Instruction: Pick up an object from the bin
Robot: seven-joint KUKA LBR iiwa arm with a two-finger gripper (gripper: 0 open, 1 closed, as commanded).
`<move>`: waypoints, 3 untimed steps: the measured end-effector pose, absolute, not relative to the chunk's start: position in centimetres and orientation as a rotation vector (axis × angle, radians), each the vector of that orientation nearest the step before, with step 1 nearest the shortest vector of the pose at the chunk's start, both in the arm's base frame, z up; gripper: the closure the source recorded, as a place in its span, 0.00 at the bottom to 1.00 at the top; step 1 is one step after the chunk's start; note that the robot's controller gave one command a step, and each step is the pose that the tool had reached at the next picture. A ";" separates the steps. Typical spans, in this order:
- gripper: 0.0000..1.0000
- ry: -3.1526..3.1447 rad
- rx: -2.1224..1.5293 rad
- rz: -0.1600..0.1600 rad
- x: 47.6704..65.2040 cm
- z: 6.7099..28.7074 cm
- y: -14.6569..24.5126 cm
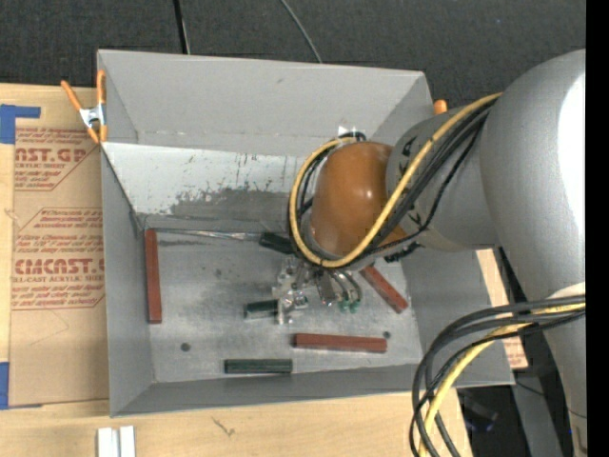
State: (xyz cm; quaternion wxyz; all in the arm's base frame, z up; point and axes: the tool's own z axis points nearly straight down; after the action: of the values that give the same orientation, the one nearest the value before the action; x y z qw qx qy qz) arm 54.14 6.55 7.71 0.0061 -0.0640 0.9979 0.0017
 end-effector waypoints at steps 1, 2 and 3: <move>1.00 3.123 -0.201 0.006 54.1 7.7 6.5; 1.00 3.130 -0.240 0.001 54.1 18.4 6.9; 1.00 3.131 -0.240 0.001 54.1 18.4 6.9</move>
Offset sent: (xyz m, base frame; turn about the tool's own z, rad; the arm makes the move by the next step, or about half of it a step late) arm -0.0011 0.0028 0.1071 -0.0255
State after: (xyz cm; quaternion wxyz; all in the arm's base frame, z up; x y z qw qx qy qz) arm 54.06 6.87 18.38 0.0008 -0.0766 0.9971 0.0005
